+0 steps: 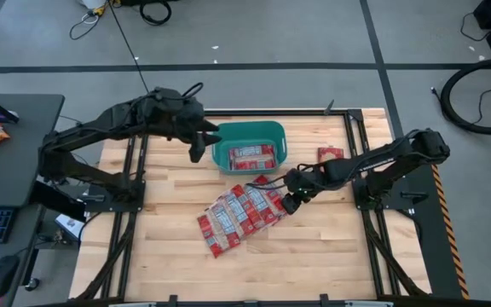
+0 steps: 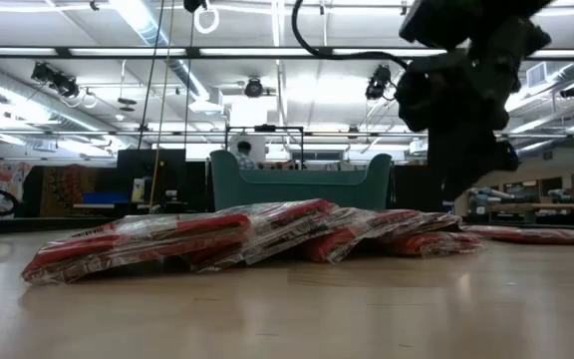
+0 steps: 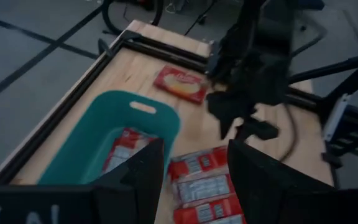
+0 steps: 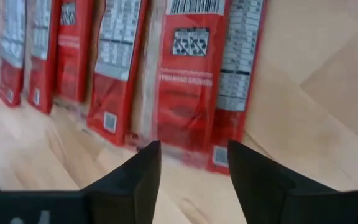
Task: Sort popcorn bags into baskets
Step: Put the red popcorn bag into the blue bin
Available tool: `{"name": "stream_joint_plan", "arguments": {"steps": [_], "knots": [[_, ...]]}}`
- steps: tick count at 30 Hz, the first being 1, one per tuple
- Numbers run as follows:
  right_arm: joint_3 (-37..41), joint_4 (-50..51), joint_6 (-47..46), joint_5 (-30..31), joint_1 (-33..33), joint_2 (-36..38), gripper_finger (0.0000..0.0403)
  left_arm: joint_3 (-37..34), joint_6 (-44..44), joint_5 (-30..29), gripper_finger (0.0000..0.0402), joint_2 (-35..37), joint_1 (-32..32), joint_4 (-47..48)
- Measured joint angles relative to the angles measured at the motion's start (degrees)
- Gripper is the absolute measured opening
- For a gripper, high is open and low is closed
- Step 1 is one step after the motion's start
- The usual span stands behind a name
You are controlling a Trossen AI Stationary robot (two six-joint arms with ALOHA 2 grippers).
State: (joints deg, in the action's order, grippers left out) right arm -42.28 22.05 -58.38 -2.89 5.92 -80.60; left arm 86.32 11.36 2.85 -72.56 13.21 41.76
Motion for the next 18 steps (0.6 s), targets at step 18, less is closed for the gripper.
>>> {"name": "stream_joint_plan", "arguments": {"steps": [18], "knots": [[7.6, -24.3, 3.0, 1.4, -0.1, -8.0, 0.0201, 0.0, 6.3, -0.1, 0.0180, 2.8, -3.7, 1.2]]}}
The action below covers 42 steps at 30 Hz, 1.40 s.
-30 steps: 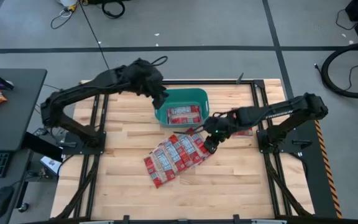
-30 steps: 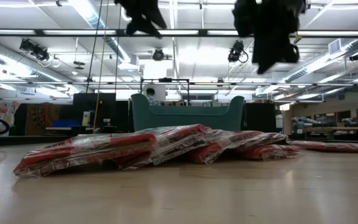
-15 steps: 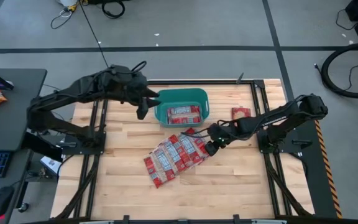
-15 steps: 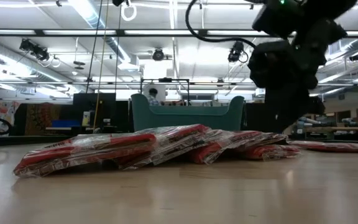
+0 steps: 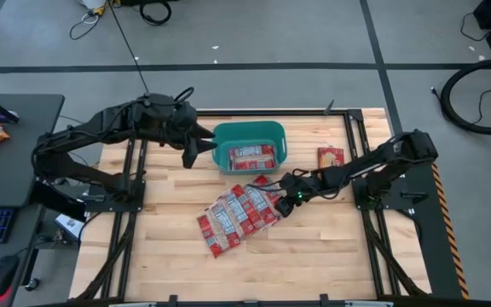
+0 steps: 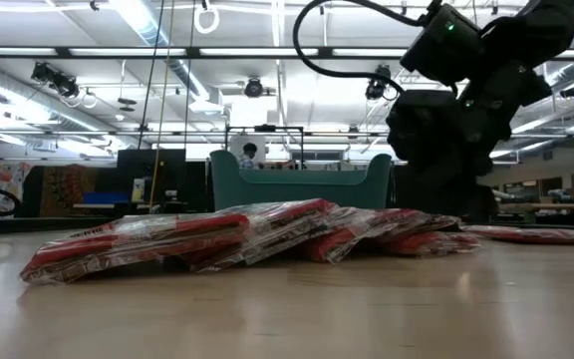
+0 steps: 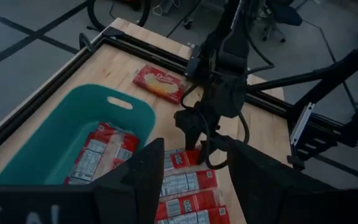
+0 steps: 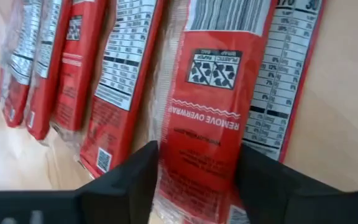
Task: Sort popcorn bags into baskets
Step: Put the red popcorn bag into the blue bin
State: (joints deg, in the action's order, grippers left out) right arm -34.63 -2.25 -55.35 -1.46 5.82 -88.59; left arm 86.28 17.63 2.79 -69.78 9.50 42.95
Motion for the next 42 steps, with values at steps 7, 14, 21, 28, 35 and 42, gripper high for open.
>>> {"name": "stream_joint_plan", "arguments": {"steps": [7, 14, 21, 28, 35, 42], "knots": [[-0.1, 0.2, 2.9, 1.2, 0.0, -1.6, 0.0083, 0.0, 1.7, -0.2, 0.0180, 0.0, 0.0, 0.2], [0.2, 2.5, 6.1, -1.6, -1.5, 1.2, 0.0019, 0.0, 1.6, -0.2, 0.0180, -0.3, 0.0, 0.2], [0.0, 8.7, 6.2, -4.6, -1.4, 8.4, 0.0021, 0.0, 1.4, -2.6, 0.0180, -0.4, 0.0, 0.2], [-6.9, 24.7, 14.3, 0.2, 0.1, 15.5, 0.0018, 0.0, 1.2, -9.3, 0.0180, -0.4, 0.0, 0.1], [-18.1, 34.9, 28.7, 0.6, 0.2, 16.5, 0.0018, 0.0, 1.2, -11.4, 0.0180, -0.4, 0.0, -2.5], [-28.0, 36.3, 45.2, 10.7, -3.7, 15.7, 0.0019, 0.0, 1.1, -11.4, 0.0180, -0.4, 0.0, -6.2]]}}
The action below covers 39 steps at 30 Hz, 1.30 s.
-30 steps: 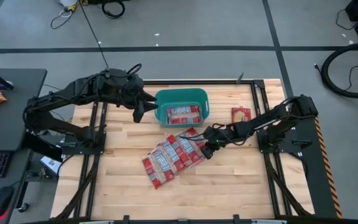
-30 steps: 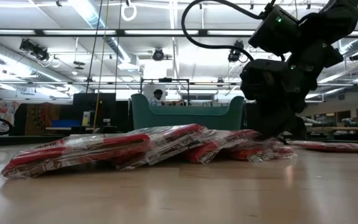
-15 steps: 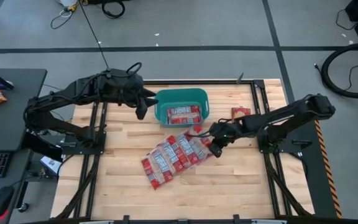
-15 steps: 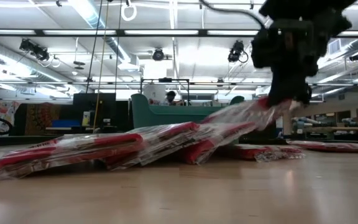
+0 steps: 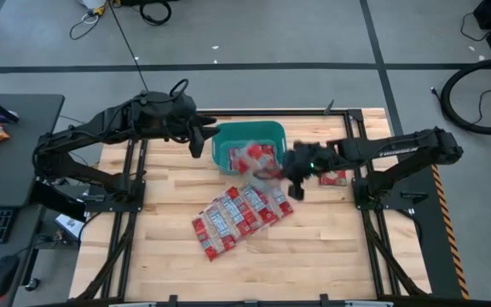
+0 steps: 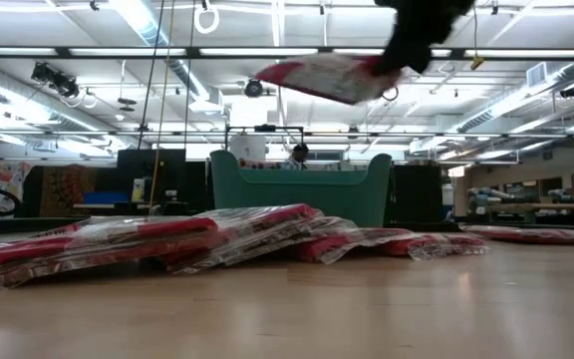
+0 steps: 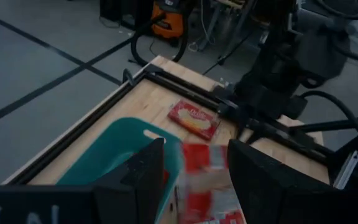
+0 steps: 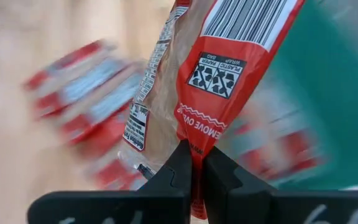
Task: Sort popcorn bags into baskets
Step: Put the red popcorn bag into the blue bin
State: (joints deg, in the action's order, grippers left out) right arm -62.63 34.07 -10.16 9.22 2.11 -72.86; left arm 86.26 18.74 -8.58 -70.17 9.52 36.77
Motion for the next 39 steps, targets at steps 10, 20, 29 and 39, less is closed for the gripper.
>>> {"name": "stream_joint_plan", "arguments": {"steps": [10, 20, 29, 39], "knots": [[-7.3, -1.9, 25.4, 9.4, -9.2, -9.1, 0.0020, 0.0, 0.4, 2.0, 0.0180, 0.0, 0.0, -3.8], [-7.6, -2.2, 31.0, 12.1, -15.5, -19.1, 0.0062, 0.0, 2.5, 2.0, 0.0180, 0.0, 0.0, -3.9], [-10.3, 4.1, 18.8, 7.7, -18.7, -19.9, 0.0115, 0.0, 2.9, 4.4, 0.0180, 0.0, 0.0, -3.9], [-18.3, 16.2, 10.1, 4.5, -18.7, -16.6, 0.0134, 0.0, 2.5, 4.4, 0.0180, 0.0, -0.4, 3.2]]}}
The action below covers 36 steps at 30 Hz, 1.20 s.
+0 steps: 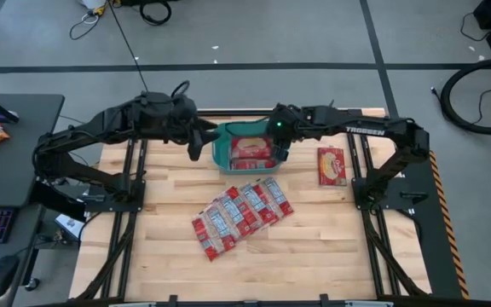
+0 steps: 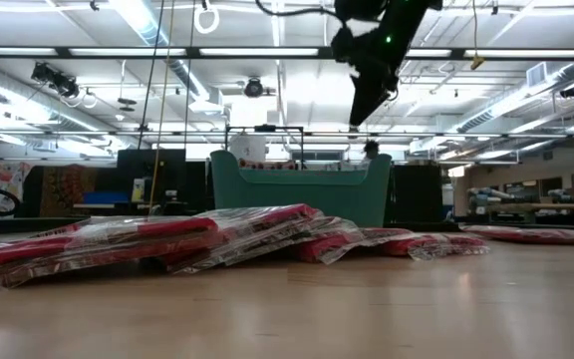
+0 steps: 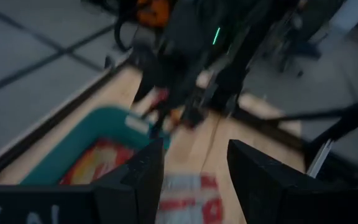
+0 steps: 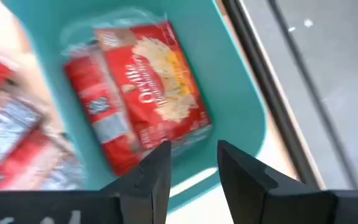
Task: Sort popcorn bags into baskets
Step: Put the red popcorn bag into the blue bin
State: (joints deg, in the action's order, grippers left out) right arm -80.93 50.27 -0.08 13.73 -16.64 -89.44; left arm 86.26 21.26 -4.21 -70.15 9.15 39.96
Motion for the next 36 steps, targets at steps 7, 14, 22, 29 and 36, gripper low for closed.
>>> {"name": "stream_joint_plan", "arguments": {"steps": [7, 14, 22, 29, 36], "knots": [[-1.8, 2.3, -5.1, -11.0, 1.0, 3.1, 0.0133, -2.3, -0.9, 0.6, 0.0180, 0.0, -3.2, 14.5], [-0.6, 3.0, -10.3, -16.8, 4.3, 3.4, 0.0133, -6.4, 0.6, 1.5, 0.0180, -0.7, -5.6, 13.6], [-0.3, 22.6, -16.0, -10.8, 5.3, 4.1, 0.0137, -7.1, 1.7, 1.5, 0.0180, -2.0, -5.6, 13.3], [-0.3, 25.7, -16.7, -5.9, 4.0, 7.0, 0.0138, -7.0, 1.1, 1.5, 0.0180, -1.9, -5.6, 13.0], [2.7, 25.6, -18.0, -7.2, -2.5, 9.2, 0.0138, -7.0, 0.8, 1.5, 0.0180, -1.9, -5.6, 13.0]]}}
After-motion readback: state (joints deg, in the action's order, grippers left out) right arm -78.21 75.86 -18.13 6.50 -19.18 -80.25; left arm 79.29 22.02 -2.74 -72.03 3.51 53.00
